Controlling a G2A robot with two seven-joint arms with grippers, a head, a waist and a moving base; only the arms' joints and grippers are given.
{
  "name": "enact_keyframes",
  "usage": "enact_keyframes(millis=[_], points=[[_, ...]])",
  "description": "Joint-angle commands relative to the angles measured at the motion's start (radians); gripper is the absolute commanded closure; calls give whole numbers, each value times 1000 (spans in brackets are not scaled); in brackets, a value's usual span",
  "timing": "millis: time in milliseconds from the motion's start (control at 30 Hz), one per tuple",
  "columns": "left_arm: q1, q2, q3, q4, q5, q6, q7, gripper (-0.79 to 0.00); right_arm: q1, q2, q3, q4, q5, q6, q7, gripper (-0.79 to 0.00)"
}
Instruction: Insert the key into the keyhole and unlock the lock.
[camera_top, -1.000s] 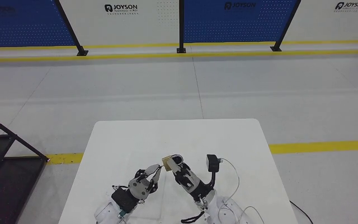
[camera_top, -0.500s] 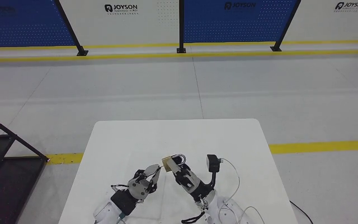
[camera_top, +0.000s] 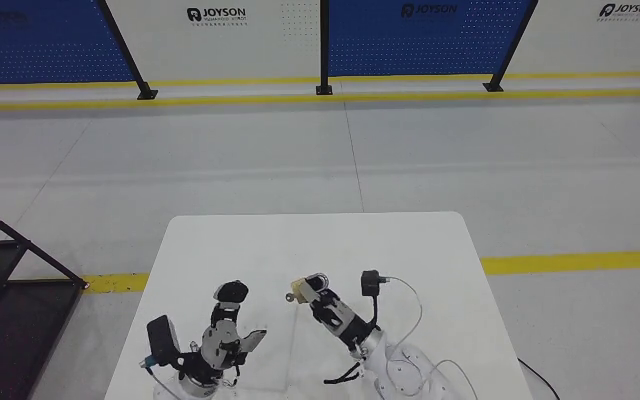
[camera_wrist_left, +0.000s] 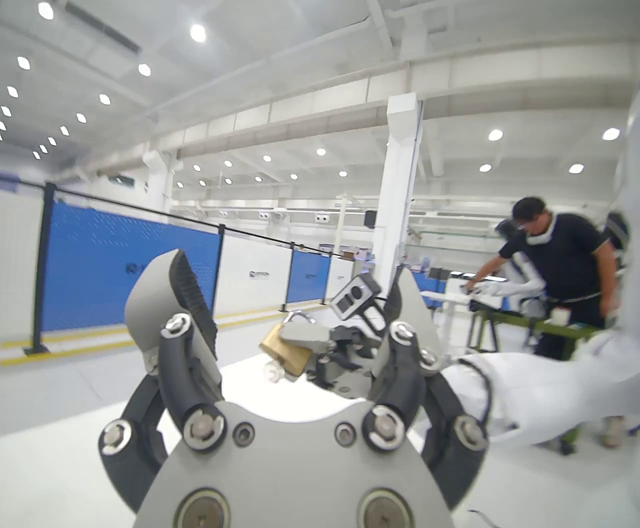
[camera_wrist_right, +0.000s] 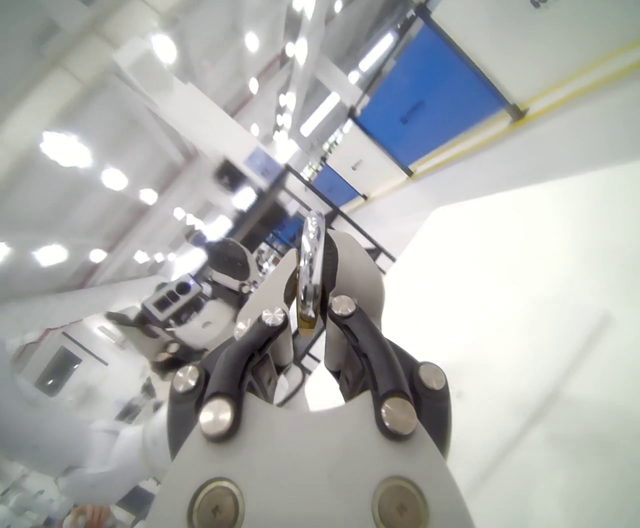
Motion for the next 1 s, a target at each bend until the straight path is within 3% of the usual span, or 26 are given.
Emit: enact_keyframes(millis=[0,100,267,467,500,533,600,633,667,967], points=[[44,16,-61,-15,-147,-143,-129,-785,30,-5,-35,33,-7,58,86,0],[98,43,-87,-33,-333,-152,-313,-785,81,-17,-88,104,-3,133,183,0],[120,89,-153,-51,-660,-152,-566,-785,180,-52,-193,235,10,226,286,0],[120,96,-171,-49,-708,-152,-608,-785,256,-93,-278,336,11,306,296,0],[120,96,-171,-49,-708,-152,-608,-785,264,-99,-289,348,8,318,295,-71],[120,96,-171,-49,-708,-152,-608,-785,271,-104,-298,357,7,324,295,-249],[120,96,-171,-49,-708,-152,-608,-785,281,-111,-311,371,1,334,294,-449],[120,96,-171,-49,-708,-152,-608,-785,283,-113,-315,373,0,336,293,-683],[120,96,-171,-49,-708,-152,-608,-785,284,-114,-318,373,-5,340,294,-785],[120,96,-171,-49,-708,-152,-608,-785,257,-96,-305,277,-116,407,301,-785]])
